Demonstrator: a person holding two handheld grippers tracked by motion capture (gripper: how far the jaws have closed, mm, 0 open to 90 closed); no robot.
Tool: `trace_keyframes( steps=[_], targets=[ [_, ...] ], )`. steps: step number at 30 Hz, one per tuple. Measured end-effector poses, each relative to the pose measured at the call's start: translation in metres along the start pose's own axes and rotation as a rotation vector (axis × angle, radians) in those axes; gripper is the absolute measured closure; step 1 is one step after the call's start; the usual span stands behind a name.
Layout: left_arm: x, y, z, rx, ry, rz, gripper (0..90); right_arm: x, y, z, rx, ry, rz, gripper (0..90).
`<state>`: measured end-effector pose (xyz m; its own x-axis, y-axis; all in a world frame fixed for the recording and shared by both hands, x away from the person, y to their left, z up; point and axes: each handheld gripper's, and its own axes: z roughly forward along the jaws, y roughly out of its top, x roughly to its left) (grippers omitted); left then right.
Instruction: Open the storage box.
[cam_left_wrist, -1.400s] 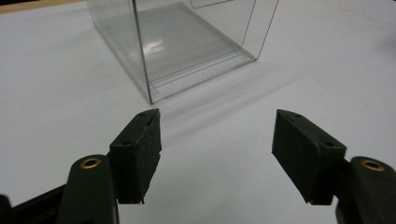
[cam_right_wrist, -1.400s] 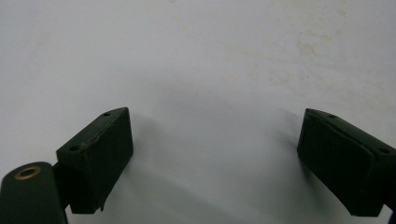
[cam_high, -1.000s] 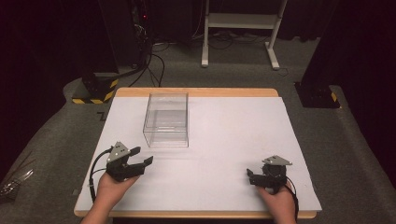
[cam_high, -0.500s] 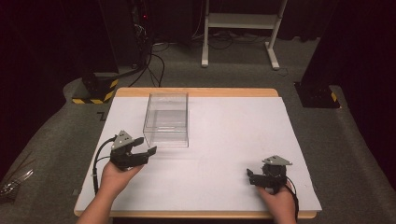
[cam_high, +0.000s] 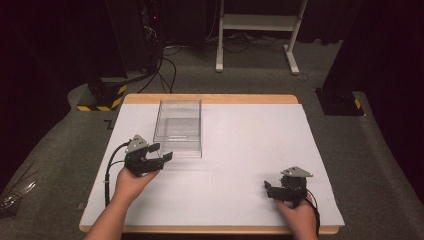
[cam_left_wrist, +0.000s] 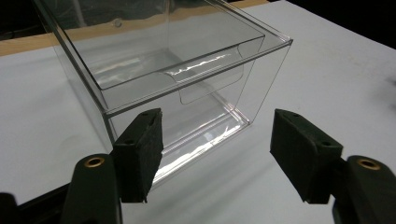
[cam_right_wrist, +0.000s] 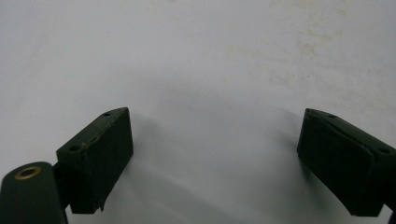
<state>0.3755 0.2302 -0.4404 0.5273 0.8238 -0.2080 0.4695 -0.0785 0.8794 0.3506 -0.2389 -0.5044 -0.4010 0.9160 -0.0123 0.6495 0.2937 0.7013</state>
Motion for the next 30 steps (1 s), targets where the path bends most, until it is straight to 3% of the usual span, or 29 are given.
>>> trace_keyframes(
  steps=[3,4,5,9,16,30],
  targets=[
    [0.0,-0.005,0.006,-0.015,-0.001,-0.035,37.4,0.0,0.0,0.0,0.0,0.0,0.0,10.5],
    [0.002,-0.006,0.007,-0.002,0.002,-0.015,37.4,0.0,0.0,0.0,0.0,0.0,0.0,10.5],
    [0.01,-0.005,0.003,0.074,0.003,0.084,37.7,0.0,0.0,0.0,-0.001,-0.001,0.0,10.5],
    [0.015,-0.009,0.007,0.066,-0.02,0.05,39.2,0.0,0.0,0.0,0.0,-0.001,-0.002,10.5],
    [0.018,-0.013,0.012,0.074,-0.022,0.039,41.7,0.0,0.0,0.0,0.0,-0.001,-0.002,10.4],
    [0.026,-0.016,0.023,0.039,-0.023,0.013,45.6,0.0,0.0,0.0,0.0,-0.002,-0.002,10.5]
  ],
)
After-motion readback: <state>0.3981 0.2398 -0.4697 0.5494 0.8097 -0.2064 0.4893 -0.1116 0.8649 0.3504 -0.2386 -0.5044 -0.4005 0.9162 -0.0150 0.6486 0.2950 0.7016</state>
